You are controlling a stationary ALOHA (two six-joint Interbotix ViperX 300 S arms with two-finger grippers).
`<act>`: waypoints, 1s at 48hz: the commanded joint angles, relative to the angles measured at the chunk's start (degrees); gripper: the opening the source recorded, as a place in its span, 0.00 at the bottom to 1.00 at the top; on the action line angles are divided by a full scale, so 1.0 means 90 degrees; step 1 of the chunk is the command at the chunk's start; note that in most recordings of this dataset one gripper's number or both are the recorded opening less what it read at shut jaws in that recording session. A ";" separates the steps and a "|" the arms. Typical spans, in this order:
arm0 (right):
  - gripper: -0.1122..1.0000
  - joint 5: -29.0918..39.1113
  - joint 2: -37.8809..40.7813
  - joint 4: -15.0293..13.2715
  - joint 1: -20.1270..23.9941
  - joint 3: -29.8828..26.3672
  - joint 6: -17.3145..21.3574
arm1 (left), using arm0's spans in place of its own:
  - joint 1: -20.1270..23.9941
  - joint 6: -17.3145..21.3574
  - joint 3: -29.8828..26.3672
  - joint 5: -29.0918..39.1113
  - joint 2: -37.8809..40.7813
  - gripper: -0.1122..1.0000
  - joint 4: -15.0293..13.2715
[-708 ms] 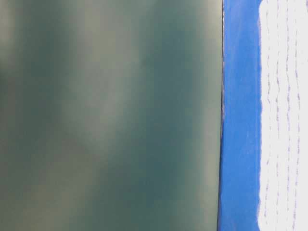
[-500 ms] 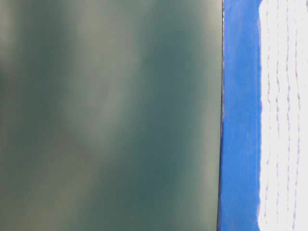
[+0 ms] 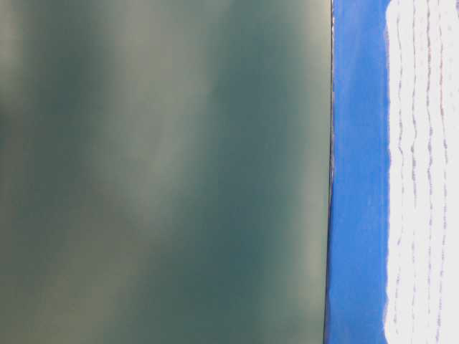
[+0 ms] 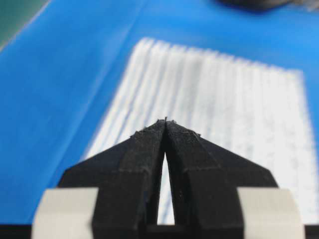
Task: Fold the blue towel.
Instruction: 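Move both grippers to the far corners of the striped towel, then grasp the far towel corners with left and right grippers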
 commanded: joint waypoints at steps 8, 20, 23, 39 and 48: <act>0.22 0.0049 0.0996 0.0020 -0.0654 -0.0156 0.0000 | 0.0615 0.0000 -0.0166 -0.0068 0.1260 0.42 -0.0020; 0.60 0.0010 0.2129 -0.0010 -0.1006 -0.0303 -0.0010 | 0.1045 0.0029 -0.0518 -0.0146 0.2666 0.86 0.0029; 0.57 -0.0088 0.2471 -0.0029 -0.1104 -0.0371 -0.0010 | 0.1191 0.0059 -0.0557 -0.0254 0.2969 0.82 0.0029; 0.57 -0.0879 0.3721 -0.0078 -0.1328 -0.0596 -0.0068 | 0.1523 0.0166 -0.0693 -0.0859 0.4014 0.81 0.0029; 0.56 -0.0996 0.4082 -0.0078 -0.1338 -0.0654 -0.0068 | 0.1641 0.0166 -0.0791 -0.0947 0.4453 0.81 0.0029</act>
